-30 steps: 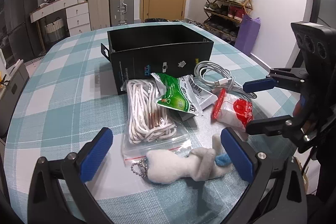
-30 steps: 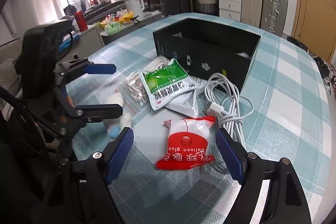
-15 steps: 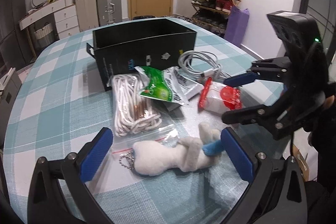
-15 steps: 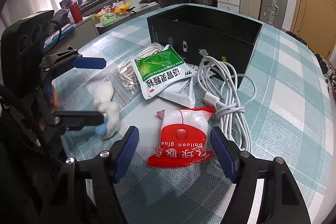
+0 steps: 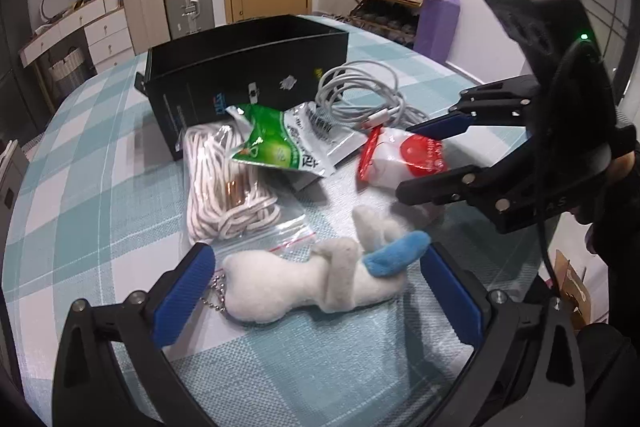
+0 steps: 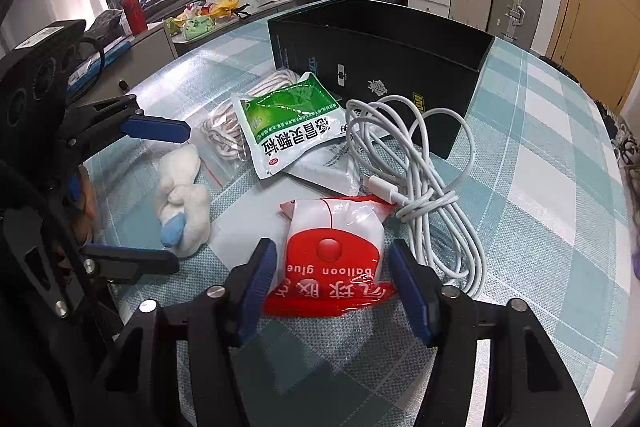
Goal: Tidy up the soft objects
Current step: 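Grasp the red balloon glue packet with the right gripper while the left grasps the white plush toy, then carry the red packet and the white plush toy over the black box with both grippers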
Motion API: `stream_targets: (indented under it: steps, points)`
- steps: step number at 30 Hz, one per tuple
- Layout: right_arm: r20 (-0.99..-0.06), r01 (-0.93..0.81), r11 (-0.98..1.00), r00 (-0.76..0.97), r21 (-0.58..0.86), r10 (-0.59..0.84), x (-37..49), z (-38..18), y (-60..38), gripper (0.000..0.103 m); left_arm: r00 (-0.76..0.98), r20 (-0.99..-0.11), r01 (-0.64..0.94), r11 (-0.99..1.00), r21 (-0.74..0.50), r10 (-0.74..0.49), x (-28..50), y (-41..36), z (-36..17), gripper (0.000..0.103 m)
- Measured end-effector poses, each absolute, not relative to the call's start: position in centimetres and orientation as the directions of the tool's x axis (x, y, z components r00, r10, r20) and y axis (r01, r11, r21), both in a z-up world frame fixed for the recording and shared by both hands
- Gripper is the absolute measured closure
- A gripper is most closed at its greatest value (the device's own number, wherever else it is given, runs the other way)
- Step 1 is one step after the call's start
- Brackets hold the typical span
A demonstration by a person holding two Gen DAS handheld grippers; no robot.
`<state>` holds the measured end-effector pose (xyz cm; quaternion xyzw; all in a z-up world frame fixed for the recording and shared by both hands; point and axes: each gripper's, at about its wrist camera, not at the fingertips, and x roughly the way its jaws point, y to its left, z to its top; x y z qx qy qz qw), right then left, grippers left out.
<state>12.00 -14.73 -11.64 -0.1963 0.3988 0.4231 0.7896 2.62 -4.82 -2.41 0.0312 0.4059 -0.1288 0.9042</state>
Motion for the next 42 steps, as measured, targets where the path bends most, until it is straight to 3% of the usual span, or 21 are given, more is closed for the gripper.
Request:
stream_targets:
  steps: [8,10,13,21,42]
  points:
    - [-0.787,-0.826,0.563,0.339,0.012,0.515,11.8,-11.5,-14.7,0.051,0.617,-0.765,0.239,0.97,-0.045,-0.188,3.0,-4.7,-3.2,0.002]
    - [-0.785,-0.828,0.56,0.344,0.006,0.516,11.7,-11.4,-14.6,0.053,0.619,-0.762,0.238,0.97,-0.045,-0.187,3.0,-4.5,-3.3,0.01]
    - [-0.778,-0.834,0.552,0.346,0.002,0.525,11.5,-11.2,-14.7,0.059,0.625,-0.754,0.237,0.969,-0.064,-0.203,2.9,-4.3,-3.1,0.011]
    - [-0.758,-0.84,0.543,0.355,-0.001,0.547,11.1,-10.7,-14.6,0.06,0.671,-0.709,0.224,0.971,-0.086,-0.218,2.5,-3.3,-1.7,0.011]
    - [-0.632,-0.815,0.579,0.433,0.031,0.643,11.1,-7.1,-16.2,0.06,0.778,-0.616,0.073,0.991,-0.108,-0.124,4.5,-0.2,1.3,0.011]
